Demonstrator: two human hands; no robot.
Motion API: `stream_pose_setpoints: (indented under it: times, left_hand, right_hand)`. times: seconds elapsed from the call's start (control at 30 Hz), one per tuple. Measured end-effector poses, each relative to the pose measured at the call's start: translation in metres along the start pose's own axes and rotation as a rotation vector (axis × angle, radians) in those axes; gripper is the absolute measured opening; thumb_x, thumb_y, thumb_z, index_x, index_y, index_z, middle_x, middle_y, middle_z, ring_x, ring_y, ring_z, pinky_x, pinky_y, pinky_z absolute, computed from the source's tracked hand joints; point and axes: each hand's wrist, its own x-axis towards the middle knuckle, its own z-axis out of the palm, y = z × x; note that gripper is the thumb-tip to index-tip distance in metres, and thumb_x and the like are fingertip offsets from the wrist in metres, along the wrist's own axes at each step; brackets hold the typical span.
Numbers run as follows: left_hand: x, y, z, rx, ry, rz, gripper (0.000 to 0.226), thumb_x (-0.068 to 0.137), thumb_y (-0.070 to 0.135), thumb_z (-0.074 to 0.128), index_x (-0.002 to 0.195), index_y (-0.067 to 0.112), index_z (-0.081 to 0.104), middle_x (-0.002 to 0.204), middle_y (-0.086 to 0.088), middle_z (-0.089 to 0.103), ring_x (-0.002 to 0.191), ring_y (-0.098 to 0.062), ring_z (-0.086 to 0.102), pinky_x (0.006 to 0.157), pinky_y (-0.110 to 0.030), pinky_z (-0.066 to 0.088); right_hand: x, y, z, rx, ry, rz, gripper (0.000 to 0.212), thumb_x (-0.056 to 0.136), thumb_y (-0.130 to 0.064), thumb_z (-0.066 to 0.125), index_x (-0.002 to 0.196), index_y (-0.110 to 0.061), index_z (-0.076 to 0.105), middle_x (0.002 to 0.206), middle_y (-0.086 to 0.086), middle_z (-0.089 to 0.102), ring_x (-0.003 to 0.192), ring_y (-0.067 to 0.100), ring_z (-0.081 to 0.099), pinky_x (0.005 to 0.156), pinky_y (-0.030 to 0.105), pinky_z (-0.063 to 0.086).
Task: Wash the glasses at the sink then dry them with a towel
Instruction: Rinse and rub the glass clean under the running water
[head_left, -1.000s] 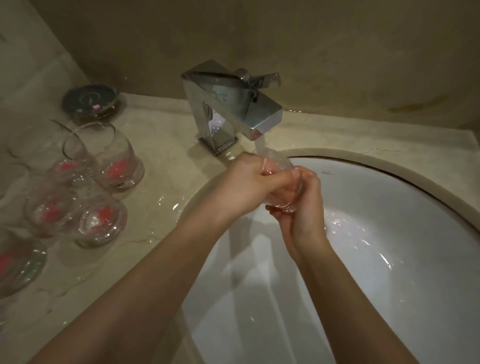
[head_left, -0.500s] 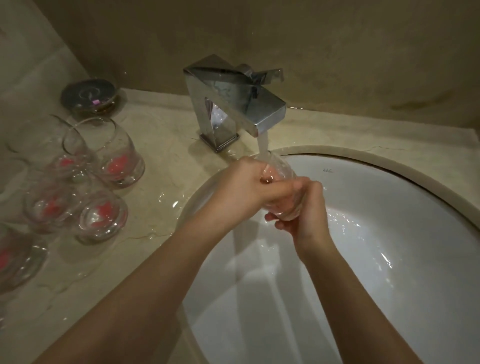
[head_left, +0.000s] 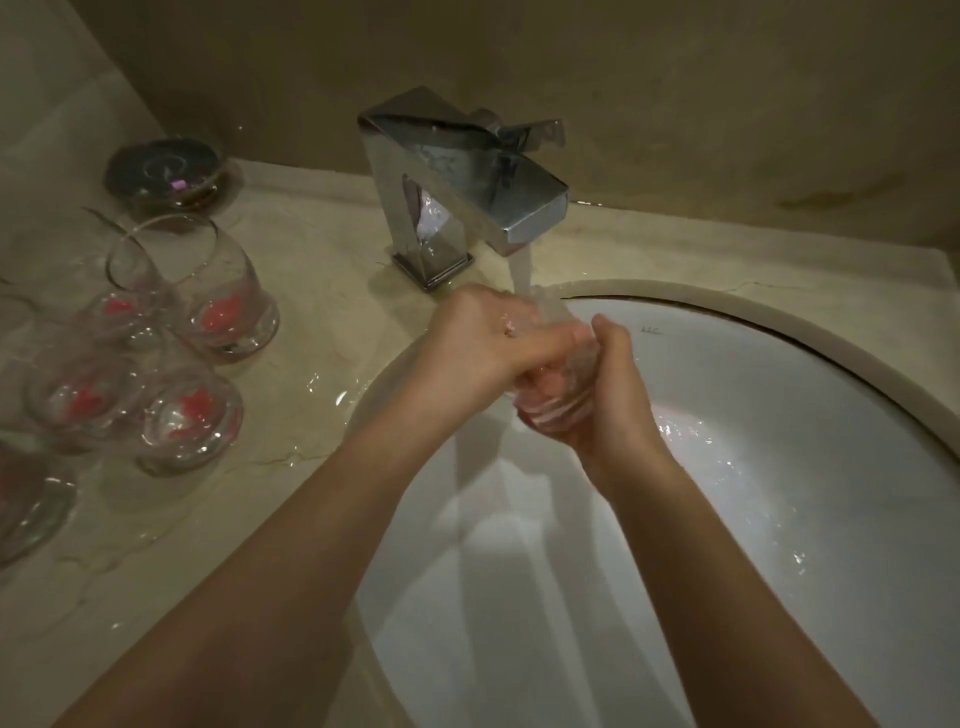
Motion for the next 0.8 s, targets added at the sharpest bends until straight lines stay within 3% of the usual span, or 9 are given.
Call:
stream_pose_setpoints:
  times: [0.07,0.1,0.2,0.27,0.43,0.5,0.57,0.67,0.8]
  left_hand:
    - [-0.002,-0.001,0.001,0.063,-0.017,0.063,0.030,0.069,0.029,0.079,0.050,0.015,0.062,0.048,0.000,0.060,0.047,-0.021,0.058,0.055,-0.035,0.050]
    - [-0.003,-0.001,0.003,0.050,0.011,0.073,0.036,0.067,0.029,0.080,0.045,0.017,0.054,0.044,0.004,0.051,0.044,-0.016,0.049,0.052,-0.029,0.043]
    - [0.000,-0.001,0.009,-0.177,0.171,0.018,0.042,0.065,0.018,0.089,0.055,0.022,0.048,0.049,0.012,0.043,0.046,-0.002,0.042,0.050,-0.018,0.036]
    - [-0.002,0.000,0.016,-0.259,0.256,0.010,0.039,0.063,0.019,0.090,0.074,0.022,0.053,0.063,0.015,0.052,0.058,0.003,0.053,0.060,-0.012,0.042]
    - [-0.012,-0.018,0.032,-0.597,0.333,-0.075,0.065,0.050,0.044,0.084,0.105,0.018,0.060,0.097,0.003,0.070,0.087,-0.010,0.070,0.073,-0.026,0.054]
    - [-0.016,-0.024,0.035,-0.673,0.353,-0.119,0.060,0.063,0.047,0.080,0.107,0.011,0.062,0.099,-0.005,0.071,0.088,-0.016,0.071,0.072,-0.029,0.055]
    - [-0.019,-0.026,0.038,-0.683,0.364,-0.106,0.046,0.079,0.044,0.075,0.103,0.008,0.062,0.091,-0.002,0.071,0.083,-0.016,0.070,0.072,-0.029,0.053]
    - [-0.021,-0.026,0.041,-0.619,0.371,-0.120,0.044,0.078,0.055,0.063,0.097,0.016,0.063,0.086,0.004,0.070,0.082,-0.012,0.069,0.068,-0.027,0.052]
    - [-0.021,-0.026,0.042,-0.603,0.397,-0.182,0.054,0.086,0.051,0.063,0.123,0.012,0.060,0.111,-0.004,0.071,0.095,-0.016,0.071,0.076,-0.029,0.055]
  right_hand:
    - [0.003,-0.007,-0.001,0.111,-0.184,0.174,0.040,0.093,-0.022,0.030,0.062,-0.010,0.053,0.047,0.004,0.045,0.046,0.014,0.038,0.053,0.021,0.026]
    - [0.006,-0.004,-0.002,0.088,-0.145,0.146,0.037,0.090,-0.016,0.030,0.059,-0.010,0.049,0.048,0.003,0.041,0.042,0.013,0.035,0.048,0.019,0.023]
    - [0.004,0.008,0.000,-0.103,0.241,-0.035,0.034,0.089,-0.028,0.040,0.079,-0.006,0.063,0.070,0.013,0.063,0.054,0.025,0.055,0.050,0.029,0.041]
    - [-0.002,0.013,0.005,0.027,0.289,-0.030,0.035,0.092,-0.031,0.040,0.088,-0.009,0.067,0.083,0.013,0.069,0.069,0.028,0.063,0.057,0.033,0.046]
    - [-0.013,0.006,0.014,0.332,0.074,0.105,0.044,0.095,-0.034,0.036,0.110,-0.008,0.068,0.105,0.016,0.072,0.098,0.032,0.069,0.091,0.047,0.052]
    - [-0.015,0.010,0.018,0.162,0.154,0.048,0.047,0.089,-0.052,0.041,0.106,-0.017,0.068,0.107,0.009,0.073,0.098,0.028,0.069,0.095,0.047,0.052]
    - [-0.019,0.016,0.025,-0.140,0.263,-0.185,0.052,0.079,-0.069,0.043,0.100,-0.024,0.056,0.104,0.001,0.067,0.097,0.021,0.065,0.093,0.045,0.051]
    - [-0.020,0.024,0.026,-0.450,0.312,-0.405,0.059,0.072,-0.081,0.034,0.096,-0.027,0.042,0.103,0.002,0.061,0.095,0.021,0.061,0.087,0.045,0.050]
    - [-0.005,0.015,0.023,-0.116,0.146,-0.102,0.061,0.079,-0.078,0.041,0.101,-0.025,0.063,0.099,-0.001,0.071,0.094,0.017,0.069,0.089,0.044,0.053]
